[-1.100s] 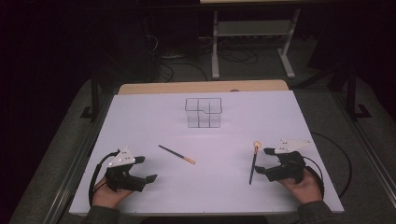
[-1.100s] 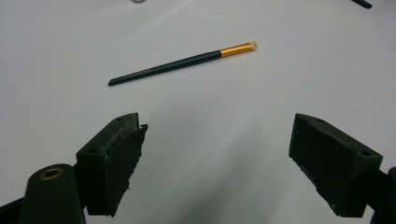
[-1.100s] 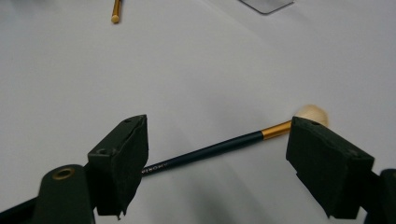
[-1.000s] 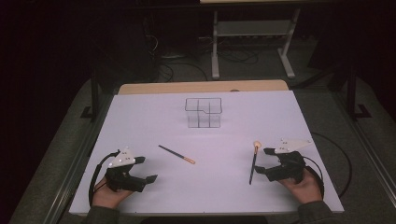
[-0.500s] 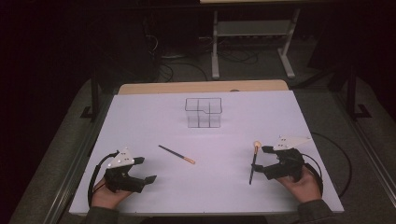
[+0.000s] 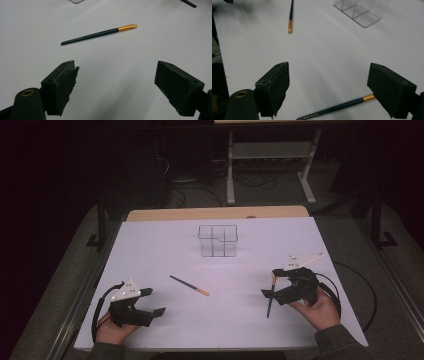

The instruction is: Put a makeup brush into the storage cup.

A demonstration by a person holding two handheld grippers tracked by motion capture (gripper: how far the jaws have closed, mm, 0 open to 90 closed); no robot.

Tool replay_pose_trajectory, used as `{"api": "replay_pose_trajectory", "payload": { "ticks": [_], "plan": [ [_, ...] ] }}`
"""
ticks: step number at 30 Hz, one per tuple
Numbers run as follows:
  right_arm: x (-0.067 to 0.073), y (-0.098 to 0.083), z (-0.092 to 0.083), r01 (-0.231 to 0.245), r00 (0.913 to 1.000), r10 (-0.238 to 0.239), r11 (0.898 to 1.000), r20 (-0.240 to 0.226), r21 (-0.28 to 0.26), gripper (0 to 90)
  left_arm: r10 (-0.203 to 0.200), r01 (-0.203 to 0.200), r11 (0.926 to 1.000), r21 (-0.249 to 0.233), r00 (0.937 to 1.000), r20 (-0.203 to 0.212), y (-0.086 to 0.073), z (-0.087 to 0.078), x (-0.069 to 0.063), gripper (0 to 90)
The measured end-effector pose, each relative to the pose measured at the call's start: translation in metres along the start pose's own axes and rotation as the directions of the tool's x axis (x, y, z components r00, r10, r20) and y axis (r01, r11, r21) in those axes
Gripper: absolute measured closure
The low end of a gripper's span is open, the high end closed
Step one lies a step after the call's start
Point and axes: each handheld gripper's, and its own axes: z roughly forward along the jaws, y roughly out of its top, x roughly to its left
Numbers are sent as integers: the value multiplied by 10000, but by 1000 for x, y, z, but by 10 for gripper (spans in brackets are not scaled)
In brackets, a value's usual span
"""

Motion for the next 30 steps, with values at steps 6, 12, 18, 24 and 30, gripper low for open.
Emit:
{"api": "replay_pose_trajectory", "payload": {
  "ticks": [6, 12, 18, 24, 30],
  "plan": [
    [8, 21, 3, 193, 9991, -188, 9997, -388, 132, 168, -129, 129, 9999, 3, 9999, -76, -2, 0, 3, 166],
    [17, 43, 12, 577, 9961, -551, 9977, -683, 366, 157, -19, 19, 10000, -26, 10000, -82, -1, -1, 2, 170],
    [18, 56, 22, 658, 9937, -601, 9962, -949, 576, 162, 42, -42, 10000, -43, 10000, -71, -1, -1, 2, 170],
    [20, 74, 36, 749, 9899, -655, 9947, -1261, 712, 175, 20, -21, 9999, -128, 9999, -109, -1, -3, 1, 170],
    [24, 86, 45, 1019, 9874, -905, 9912, -1296, 843, 160, -49, 47, 9999, -161, 9999, -99, 0, -3, 1, 170]
  ]
}}
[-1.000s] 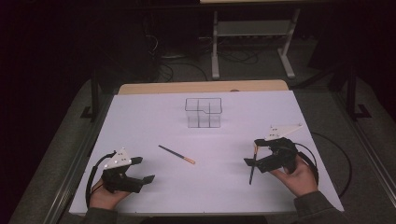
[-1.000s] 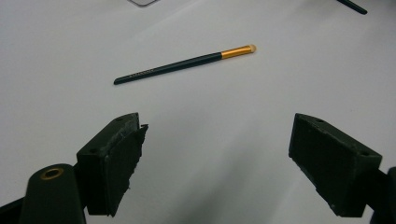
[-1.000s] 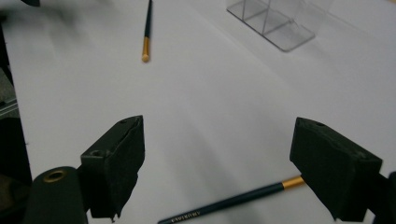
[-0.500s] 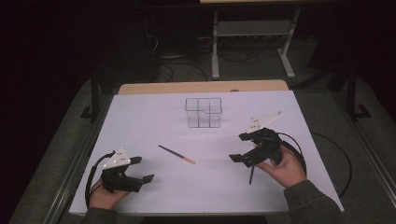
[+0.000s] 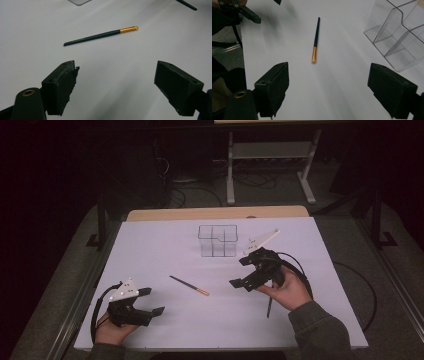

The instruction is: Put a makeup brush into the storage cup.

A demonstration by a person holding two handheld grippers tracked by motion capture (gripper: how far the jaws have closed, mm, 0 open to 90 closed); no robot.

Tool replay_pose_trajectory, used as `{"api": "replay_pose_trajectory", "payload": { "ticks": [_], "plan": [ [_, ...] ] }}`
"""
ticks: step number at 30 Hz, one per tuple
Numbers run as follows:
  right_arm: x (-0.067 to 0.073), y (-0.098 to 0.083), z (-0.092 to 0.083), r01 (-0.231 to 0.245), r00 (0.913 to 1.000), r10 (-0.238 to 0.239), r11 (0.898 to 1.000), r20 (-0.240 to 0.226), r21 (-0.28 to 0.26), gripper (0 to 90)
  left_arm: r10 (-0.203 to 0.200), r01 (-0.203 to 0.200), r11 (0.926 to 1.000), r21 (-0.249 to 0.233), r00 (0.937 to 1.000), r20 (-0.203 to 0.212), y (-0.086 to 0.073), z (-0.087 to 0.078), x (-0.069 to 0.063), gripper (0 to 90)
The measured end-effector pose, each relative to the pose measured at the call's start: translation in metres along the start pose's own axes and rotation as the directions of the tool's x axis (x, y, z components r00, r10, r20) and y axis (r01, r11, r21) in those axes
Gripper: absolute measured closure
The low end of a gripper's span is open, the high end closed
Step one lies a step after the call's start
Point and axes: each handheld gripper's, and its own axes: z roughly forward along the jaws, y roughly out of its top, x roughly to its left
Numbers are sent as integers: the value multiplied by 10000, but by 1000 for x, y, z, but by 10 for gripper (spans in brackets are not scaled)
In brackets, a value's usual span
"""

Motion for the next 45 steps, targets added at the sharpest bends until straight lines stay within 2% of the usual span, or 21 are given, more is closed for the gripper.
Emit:
{"api": "replay_pose_trajectory", "payload": {
  "ticks": [3, 5, 6, 10, 12, 13, 14, 15, 20, 25, 26, 38, 41, 45],
  "plan": [
    [-1, 7, 5, -40, 9999, 40, 10000, -113, 39, 150, -4, 4, 10000, -66, 10000, 11, 0, 0, 0, 170],
    [-4, 11, 10, 218, 9997, -218, 9998, -120, 8, 147, 91, -91, 10000, -27, 10000, 12, 0, 0, 0, 170],
    [-2, 16, 14, 71, 9998, -70, 9999, -166, 89, 145, 80, -80, 10000, -29, 10000, 12, 0, 0, 0, 170],
    [-2, 24, 22, 157, 9994, -152, 9997, -310, 162, 144, 101, -101, 9999, -22, 9999, 22, 0, 0, 0, 170],
    [-3, 28, 29, 409, 9987, -402, 9989, -318, 218, 145, 49, -49, 10000, -11, 10000, 32, 0, 0, 0, 170],
    [-2, 32, 35, 244, 9986, -228, 9992, -481, 322, 146, 82, -82, 10000, -11, 10000, 26, 0, 0, 0, 170],
    [-2, 32, 35, 244, 9986, -228, 9992, -481, 322, 146, 73, -73, 10000, -13, 10000, 28, 0, 0, 0, 170],
    [-4, 33, 38, 440, 9981, -424, 9984, -453, 348, 147, 52, -52, 10000, -32, 10000, 38, 0, 0, -1, 170],
    [-5, 43, 54, 348, 9976, -313, 9978, -618, 571, 167, -9, 9, 10000, -46, 10000, 45, 0, 0, -1, 169],
    [-6, 47, 64, 511, 9968, -470, 9967, -644, 626, 186, 118, -118, 9999, 3, 9999, 18, 1, -1, 0, 169],
    [-5, 49, 68, 426, 9971, -377, 9963, -656, 744, 192, 127, -127, 9999, 26, 9999, 12, 1, 0, 0, 170],
    [-4, 59, 93, 796, 9950, -733, 9922, -676, 961, 264, 81, -81, 10000, -6, 10000, 50, 1, 1, -1, 171],
    [-3, 60, 100, 763, 9943, -678, 9915, -819, 1056, 273, 117, -117, 9999, 4, 9999, 55, 1, 1, -1, 170],
    [-3, 61, 107, 677, 9952, -592, 9915, -781, 1114, 299, 46, -46, 10000, -41, 10000, 54, 1, 0, -1, 170]
  ]
}}
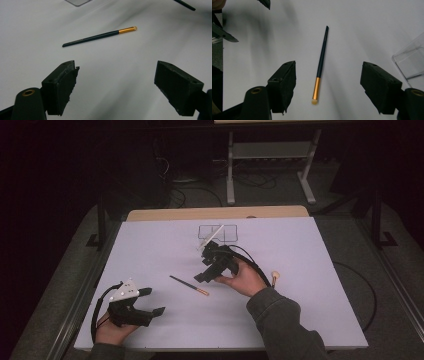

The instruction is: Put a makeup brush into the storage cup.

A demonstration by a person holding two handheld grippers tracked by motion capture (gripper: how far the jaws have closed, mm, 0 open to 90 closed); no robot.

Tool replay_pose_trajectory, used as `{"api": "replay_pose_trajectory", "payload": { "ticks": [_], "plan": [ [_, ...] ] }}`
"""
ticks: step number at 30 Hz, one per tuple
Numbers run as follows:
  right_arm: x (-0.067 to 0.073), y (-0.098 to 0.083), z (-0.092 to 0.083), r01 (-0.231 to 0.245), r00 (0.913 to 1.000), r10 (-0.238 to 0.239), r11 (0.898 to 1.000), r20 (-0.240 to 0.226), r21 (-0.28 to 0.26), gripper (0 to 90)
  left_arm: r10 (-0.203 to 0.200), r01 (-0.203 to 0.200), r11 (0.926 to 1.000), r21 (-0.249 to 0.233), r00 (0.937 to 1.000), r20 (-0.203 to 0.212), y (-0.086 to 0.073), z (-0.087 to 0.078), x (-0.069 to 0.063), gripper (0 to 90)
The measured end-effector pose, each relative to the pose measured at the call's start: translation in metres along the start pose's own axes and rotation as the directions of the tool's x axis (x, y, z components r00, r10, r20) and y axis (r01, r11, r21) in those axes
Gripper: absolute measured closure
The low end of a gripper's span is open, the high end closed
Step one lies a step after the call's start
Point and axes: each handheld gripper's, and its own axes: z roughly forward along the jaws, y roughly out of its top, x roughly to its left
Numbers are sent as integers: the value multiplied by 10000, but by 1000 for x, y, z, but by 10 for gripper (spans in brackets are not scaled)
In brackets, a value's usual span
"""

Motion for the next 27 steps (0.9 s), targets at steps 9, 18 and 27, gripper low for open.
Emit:
{"api": "replay_pose_trajectory", "payload": {
  "ticks": [9, 18, 27],
  "plan": [
    [2, 2, 16, -61, 9999, 57, 9991, 89, 416, 354, 46, -46, 10000, 56, 10000, 12, 0, 0, 0, 170],
    [2, 4, 27, -68, 10000, 65, 9982, 62, 599, 385, 4, -4, 10000, 9, 10000, 17, 0, 1, 0, 170],
    [3, 4, 36, -57, 10000, 55, 9976, 24, 689, 433, 31, -31, 10000, 73, 10000, 50, 1, 1, 0, 170]
  ]
}}
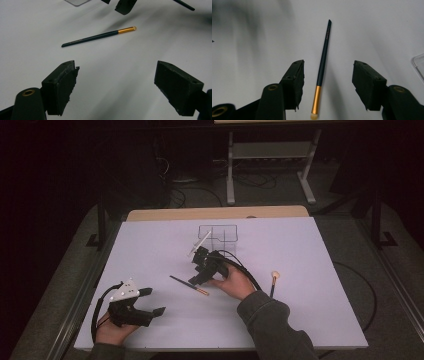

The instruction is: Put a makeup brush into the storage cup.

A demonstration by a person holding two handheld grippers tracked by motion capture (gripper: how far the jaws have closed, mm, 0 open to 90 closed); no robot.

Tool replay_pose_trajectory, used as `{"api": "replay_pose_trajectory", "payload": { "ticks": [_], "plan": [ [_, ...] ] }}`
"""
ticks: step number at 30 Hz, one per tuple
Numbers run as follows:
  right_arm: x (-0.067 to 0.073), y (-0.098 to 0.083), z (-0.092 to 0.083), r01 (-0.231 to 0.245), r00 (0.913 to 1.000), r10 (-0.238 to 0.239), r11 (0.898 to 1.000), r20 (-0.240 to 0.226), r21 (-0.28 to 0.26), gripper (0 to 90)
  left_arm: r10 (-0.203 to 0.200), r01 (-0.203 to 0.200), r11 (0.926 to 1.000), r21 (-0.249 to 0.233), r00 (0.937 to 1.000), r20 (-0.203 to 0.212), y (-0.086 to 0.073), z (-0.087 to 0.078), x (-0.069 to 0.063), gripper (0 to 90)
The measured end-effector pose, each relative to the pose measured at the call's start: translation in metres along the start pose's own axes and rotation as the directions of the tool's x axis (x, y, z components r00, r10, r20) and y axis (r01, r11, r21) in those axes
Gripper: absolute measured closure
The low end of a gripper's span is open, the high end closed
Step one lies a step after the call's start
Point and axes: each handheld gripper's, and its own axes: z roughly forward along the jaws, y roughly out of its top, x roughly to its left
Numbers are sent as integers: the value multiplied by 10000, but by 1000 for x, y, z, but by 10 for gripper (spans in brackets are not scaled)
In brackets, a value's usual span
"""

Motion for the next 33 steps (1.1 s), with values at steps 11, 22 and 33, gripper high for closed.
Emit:
{"api": "replay_pose_trajectory", "payload": {
  "ticks": [11, 22, 33],
  "plan": [
    [-3, -1, 11, -35, 9999, 37, 9999, -123, 137, 483, 8, -8, 10000, -16, 10000, 28, 0, 0, -1, 170],
    [1, -2, 22, -3, 9999, 9, 9986, -122, 536, 559, 18, -18, 10000, 22, 10000, 77, 1, 3, -2, 171],
    [4, -2, 31, 162, 9999, -153, 9918, -79, 1265, 638, 55, -56, 9999, 117, 9999, 96, 1, 3, -2, 171]
  ]
}}
